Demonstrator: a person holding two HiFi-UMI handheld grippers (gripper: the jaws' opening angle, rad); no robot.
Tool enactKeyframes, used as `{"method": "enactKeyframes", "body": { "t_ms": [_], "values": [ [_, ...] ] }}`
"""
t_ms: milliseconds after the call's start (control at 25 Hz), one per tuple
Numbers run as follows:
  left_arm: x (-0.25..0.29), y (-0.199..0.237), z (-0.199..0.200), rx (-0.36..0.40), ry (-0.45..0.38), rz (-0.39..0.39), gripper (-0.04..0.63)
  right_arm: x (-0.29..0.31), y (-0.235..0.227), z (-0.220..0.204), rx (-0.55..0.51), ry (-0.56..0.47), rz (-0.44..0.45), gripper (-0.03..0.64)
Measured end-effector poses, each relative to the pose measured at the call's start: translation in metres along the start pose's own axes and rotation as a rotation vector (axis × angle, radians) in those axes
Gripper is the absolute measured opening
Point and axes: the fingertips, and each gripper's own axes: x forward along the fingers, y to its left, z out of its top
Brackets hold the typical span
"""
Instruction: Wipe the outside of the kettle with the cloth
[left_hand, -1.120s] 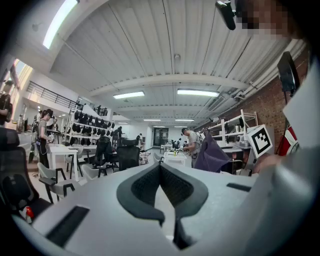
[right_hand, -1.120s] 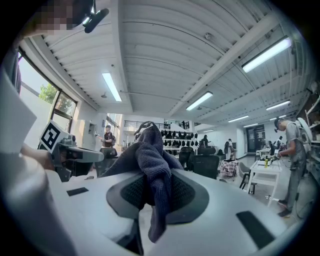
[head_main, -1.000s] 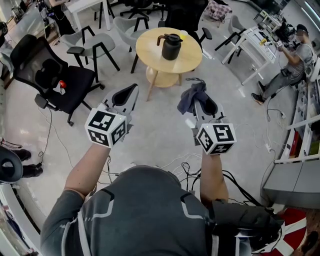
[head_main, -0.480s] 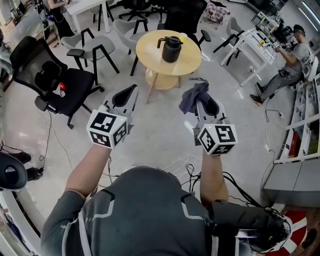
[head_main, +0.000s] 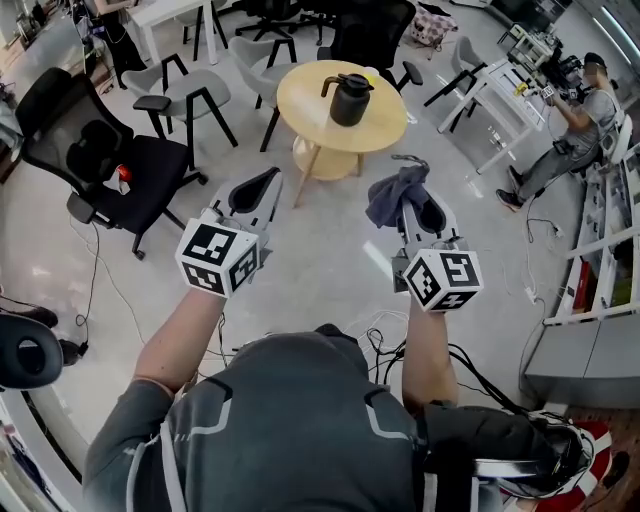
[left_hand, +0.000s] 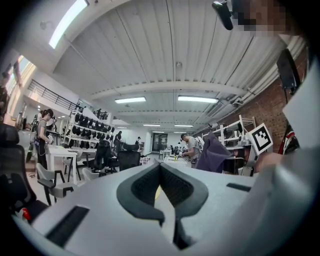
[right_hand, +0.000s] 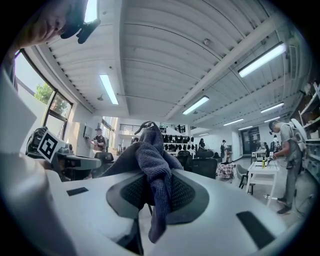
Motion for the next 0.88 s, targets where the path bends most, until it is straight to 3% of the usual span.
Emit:
{"method": "enactKeyframes", "body": {
  "t_ms": [280, 440, 720, 880],
  "values": [
    [0.016, 0.021, -0.017, 0.0, 0.024, -0.007, 0.009, 0.029, -0.003, -0.01, 0.004, 0.005, 0.011, 0.095],
    [0.041, 0.045, -0.025, 0.0, 0.03, 0.028, 0.009, 0.064, -0.018, -0.018, 0.015, -0.003, 0.04, 0.095],
    [0.118, 0.083, -0.017, 0.012, 0.054, 0.092, 0.009, 0.145, -0.076, -0.016, 0.02, -0.003, 0.097, 0.095],
    [0.17, 0.103, -0.013, -0.019, 0.062, 0.14, 0.009, 0.187, -0.109, -0.009, -0.005, -0.012, 0.139, 0.095]
  ]
}}
